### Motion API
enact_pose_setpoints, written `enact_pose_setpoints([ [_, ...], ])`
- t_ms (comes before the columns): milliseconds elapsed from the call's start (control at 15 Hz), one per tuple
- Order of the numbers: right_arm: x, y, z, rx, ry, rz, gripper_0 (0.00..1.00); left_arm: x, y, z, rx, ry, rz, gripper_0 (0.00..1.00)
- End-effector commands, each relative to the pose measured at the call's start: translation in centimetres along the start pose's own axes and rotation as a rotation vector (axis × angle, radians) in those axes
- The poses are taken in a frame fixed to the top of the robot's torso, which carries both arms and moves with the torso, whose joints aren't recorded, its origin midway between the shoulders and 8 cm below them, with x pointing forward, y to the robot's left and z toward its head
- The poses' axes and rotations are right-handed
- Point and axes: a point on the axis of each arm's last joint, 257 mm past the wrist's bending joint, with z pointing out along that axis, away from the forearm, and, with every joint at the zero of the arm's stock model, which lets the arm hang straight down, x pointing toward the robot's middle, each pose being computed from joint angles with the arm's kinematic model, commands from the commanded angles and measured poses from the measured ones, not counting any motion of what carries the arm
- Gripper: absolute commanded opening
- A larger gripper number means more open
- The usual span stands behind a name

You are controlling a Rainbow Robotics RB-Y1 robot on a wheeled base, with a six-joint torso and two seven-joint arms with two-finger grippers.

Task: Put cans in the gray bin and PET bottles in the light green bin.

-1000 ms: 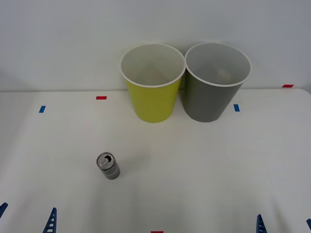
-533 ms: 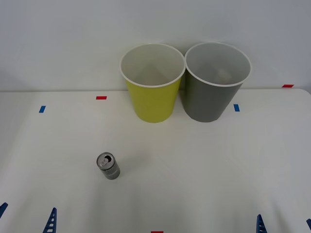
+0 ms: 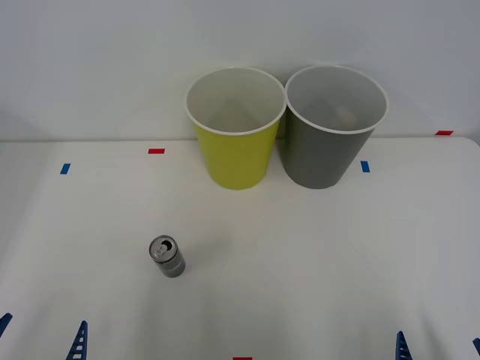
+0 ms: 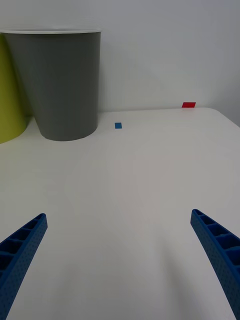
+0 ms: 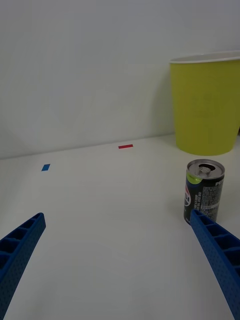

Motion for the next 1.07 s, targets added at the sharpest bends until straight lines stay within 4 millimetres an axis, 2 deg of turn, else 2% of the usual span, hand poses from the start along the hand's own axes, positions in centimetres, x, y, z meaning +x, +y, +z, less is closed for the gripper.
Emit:
enact_pose_setpoints([
  [67, 0.0, 0.0, 0.0, 0.0, 0.0, 0.0, 1.0, 0.0, 0.0, 0.0, 0.0, 0.0, 0.0, 1.0],
  [1067, 0.0, 0.0, 0.0, 0.0, 0.0, 0.0, 1.0, 0.0, 0.0, 0.0, 0.0, 0.0, 0.0, 1.0],
])
